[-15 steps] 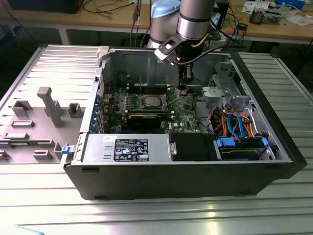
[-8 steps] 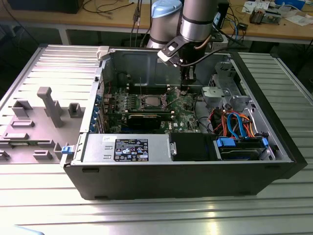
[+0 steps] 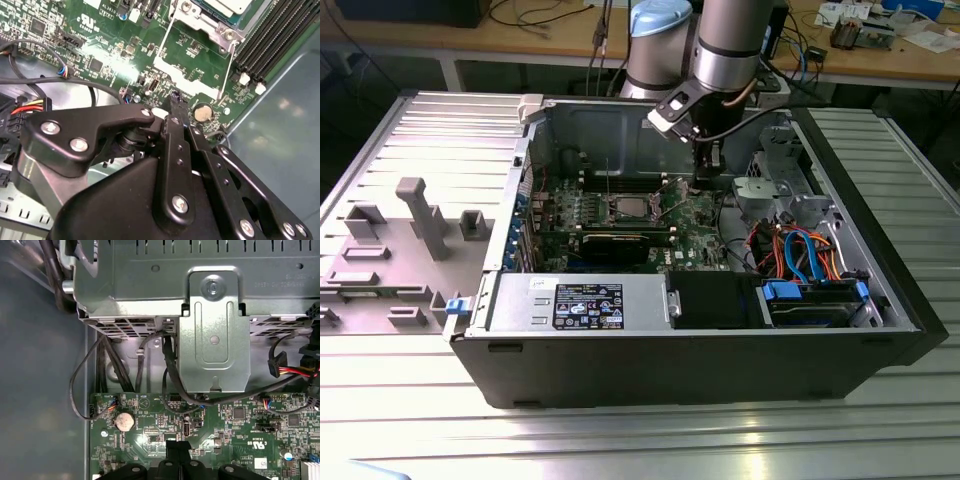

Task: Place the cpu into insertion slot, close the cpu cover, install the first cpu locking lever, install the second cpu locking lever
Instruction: 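Close the cpu cover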

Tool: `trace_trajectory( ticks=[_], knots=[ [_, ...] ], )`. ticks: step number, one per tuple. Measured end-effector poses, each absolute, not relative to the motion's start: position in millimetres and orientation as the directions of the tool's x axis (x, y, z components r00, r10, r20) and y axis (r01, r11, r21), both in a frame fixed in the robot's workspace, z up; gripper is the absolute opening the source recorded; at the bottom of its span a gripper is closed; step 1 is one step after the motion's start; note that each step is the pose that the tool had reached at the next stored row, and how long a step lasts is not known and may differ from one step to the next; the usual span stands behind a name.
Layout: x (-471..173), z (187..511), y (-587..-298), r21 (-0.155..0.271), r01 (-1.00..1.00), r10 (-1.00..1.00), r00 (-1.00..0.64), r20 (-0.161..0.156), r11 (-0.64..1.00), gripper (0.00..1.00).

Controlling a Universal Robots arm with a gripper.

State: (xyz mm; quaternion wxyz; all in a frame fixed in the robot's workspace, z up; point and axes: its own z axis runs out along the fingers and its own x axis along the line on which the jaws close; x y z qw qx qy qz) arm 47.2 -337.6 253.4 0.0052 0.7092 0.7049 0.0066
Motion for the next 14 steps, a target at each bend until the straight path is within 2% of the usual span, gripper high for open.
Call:
trace_trajectory(
  ticks=[14],
  knots=[
    [34, 251, -337, 0.017, 1.0, 1.0, 0.006, 0.002, -0.006, 0.11]
  ],
)
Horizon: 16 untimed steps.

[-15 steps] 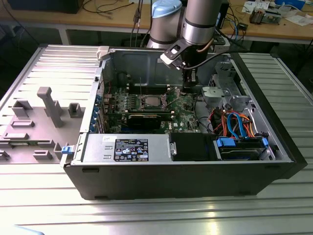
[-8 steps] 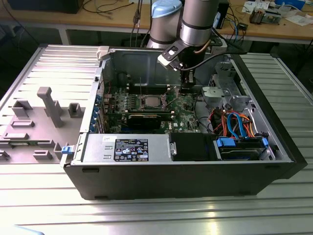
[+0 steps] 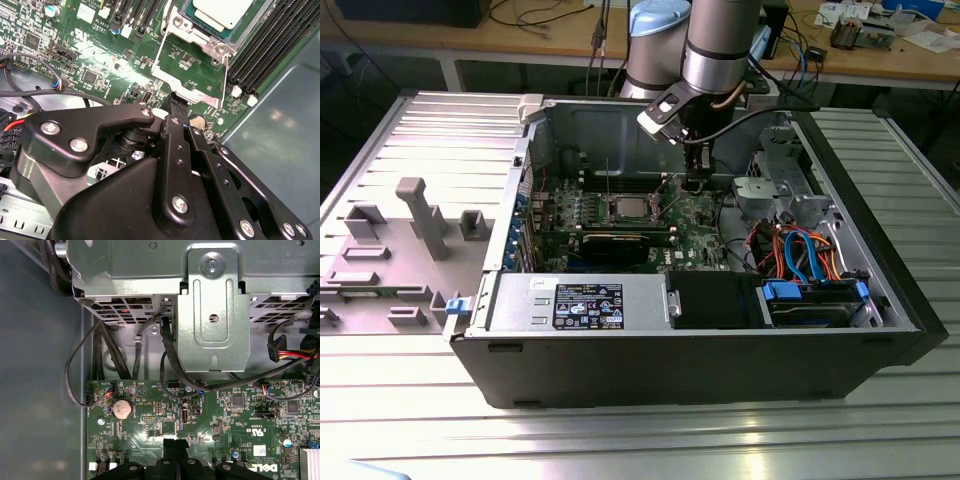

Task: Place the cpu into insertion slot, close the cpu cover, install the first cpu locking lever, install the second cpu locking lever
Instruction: 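Close the cpu cover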

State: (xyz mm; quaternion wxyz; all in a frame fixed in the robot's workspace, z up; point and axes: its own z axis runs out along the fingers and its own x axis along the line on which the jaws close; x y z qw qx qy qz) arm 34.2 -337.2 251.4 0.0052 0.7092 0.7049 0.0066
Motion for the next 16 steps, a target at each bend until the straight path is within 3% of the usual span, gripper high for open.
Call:
trace_trajectory(
  ticks=[16],
  knots=[
    [31.4, 251.1, -337.2, 0.017, 1.0, 1.0, 0.006, 0.002, -0.006, 0.11]
  ],
)
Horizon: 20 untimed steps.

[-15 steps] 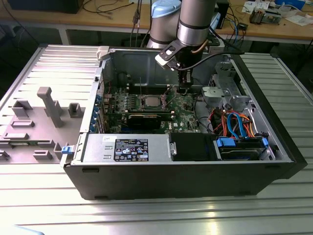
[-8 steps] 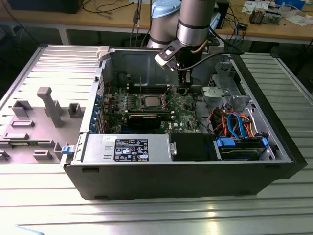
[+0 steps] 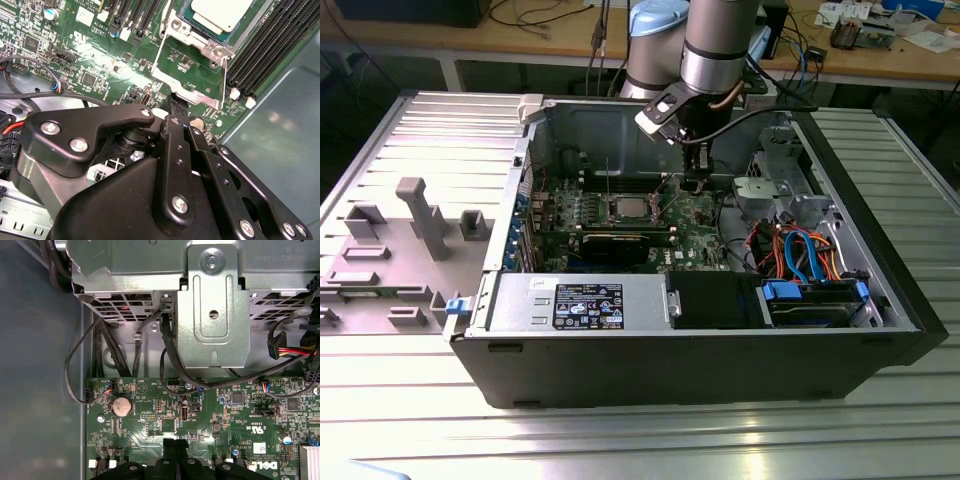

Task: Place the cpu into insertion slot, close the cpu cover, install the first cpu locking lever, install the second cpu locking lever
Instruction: 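Close the cpu cover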

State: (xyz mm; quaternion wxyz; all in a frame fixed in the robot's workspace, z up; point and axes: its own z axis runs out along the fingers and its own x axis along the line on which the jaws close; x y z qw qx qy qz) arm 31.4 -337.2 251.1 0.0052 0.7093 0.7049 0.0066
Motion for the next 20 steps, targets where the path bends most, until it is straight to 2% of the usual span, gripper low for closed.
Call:
trace_trajectory(
  ticks=[20],
  knots=[
    [26.8, 250.6, -337.2, 0.016, 1.0, 1.0, 0.006, 0.002, -0.006, 0.11]
  ],
)
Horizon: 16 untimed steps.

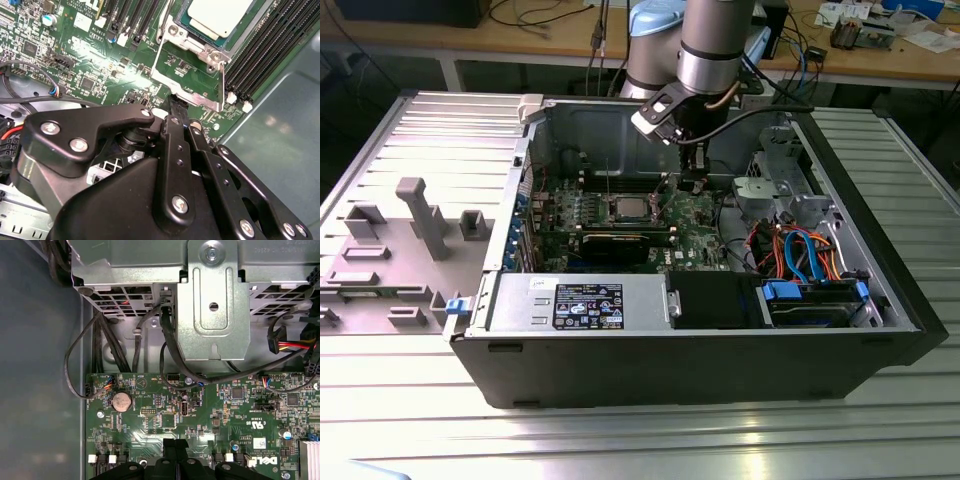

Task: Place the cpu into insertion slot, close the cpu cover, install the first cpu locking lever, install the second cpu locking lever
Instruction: 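Close the cpu cover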

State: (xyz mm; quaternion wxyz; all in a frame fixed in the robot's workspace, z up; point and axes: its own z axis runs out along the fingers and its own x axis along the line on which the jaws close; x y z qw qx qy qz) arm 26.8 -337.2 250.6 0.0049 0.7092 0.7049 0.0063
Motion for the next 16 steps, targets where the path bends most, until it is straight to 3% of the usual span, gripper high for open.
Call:
trace_trajectory(
  ticks=[16],
  knots=[
    [18.9, 250.1, -337.2, 0.016, 1.0, 1.0, 0.006, 0.002, -0.006, 0.11]
  ],
)
